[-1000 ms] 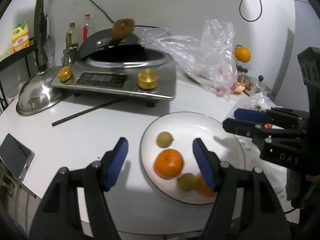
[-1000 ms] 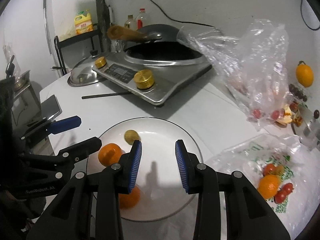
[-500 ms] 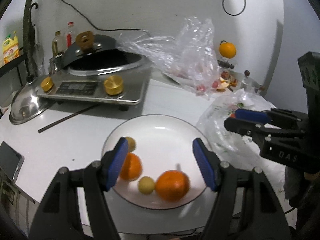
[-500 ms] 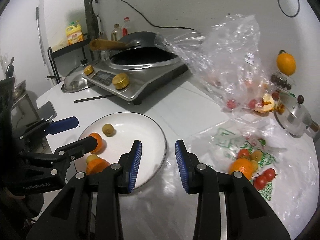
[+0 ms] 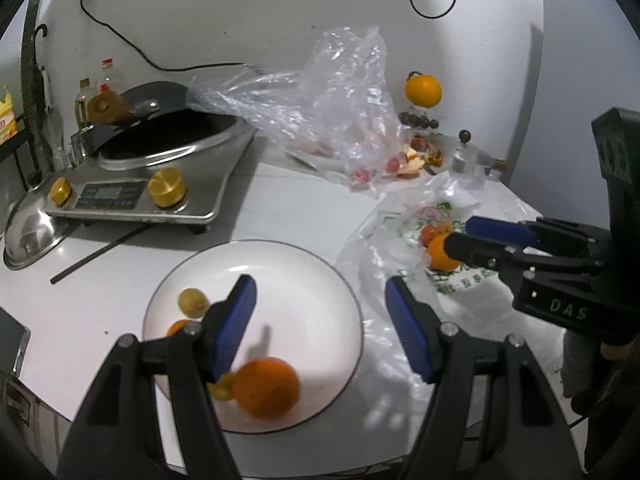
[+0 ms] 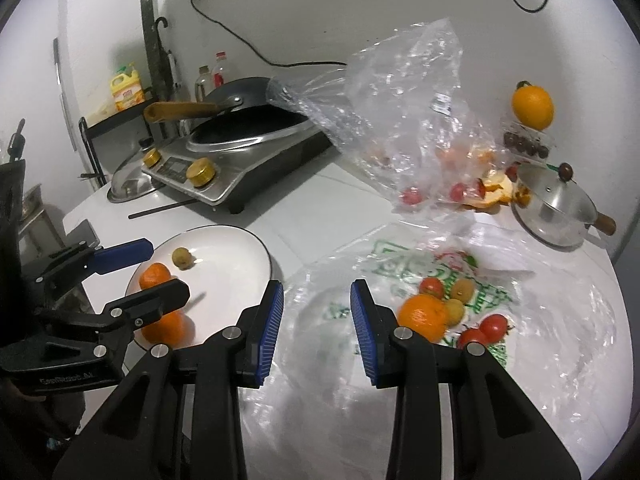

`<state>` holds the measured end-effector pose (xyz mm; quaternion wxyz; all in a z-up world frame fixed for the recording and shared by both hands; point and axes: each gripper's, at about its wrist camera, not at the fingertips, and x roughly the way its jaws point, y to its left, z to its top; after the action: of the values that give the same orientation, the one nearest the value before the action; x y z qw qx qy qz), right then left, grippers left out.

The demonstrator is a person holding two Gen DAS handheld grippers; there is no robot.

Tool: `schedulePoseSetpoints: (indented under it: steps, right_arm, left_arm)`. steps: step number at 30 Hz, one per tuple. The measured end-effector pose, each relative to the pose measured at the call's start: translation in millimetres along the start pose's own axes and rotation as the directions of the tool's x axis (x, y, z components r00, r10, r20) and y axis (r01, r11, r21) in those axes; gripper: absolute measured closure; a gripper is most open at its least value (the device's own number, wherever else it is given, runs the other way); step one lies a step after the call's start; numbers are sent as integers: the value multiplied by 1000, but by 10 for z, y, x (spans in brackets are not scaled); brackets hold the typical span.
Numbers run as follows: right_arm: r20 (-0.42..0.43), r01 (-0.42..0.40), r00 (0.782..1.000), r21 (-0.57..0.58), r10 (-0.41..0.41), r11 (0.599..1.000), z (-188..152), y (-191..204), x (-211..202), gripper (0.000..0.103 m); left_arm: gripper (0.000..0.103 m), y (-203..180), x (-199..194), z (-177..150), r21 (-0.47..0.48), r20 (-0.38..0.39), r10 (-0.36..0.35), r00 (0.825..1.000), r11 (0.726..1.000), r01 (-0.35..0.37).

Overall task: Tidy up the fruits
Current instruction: 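Move both grippers back to the fruits on the plastic bag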

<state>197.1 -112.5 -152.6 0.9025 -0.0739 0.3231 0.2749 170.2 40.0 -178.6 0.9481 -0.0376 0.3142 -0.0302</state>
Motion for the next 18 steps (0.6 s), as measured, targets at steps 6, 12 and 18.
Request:
schedulePoseSetpoints:
  steps: [6,12,18]
  right_arm:
    - [13,15,1000,25,-15,1000,-48,-212,-83,66]
    - [12,38,999,62,-38,997,-136,-470,-132,66]
    - [-3,72,997,88,-72,994,-224,-716,-144,66]
  left_arm:
    - [35,-173,76,42,8,-11,-11,1000,1000,11]
    - [35,-357,163,87,39,-22,-20,1000,999,20]
    - [35,-514,269,106,59,-40,-39,998,997,41]
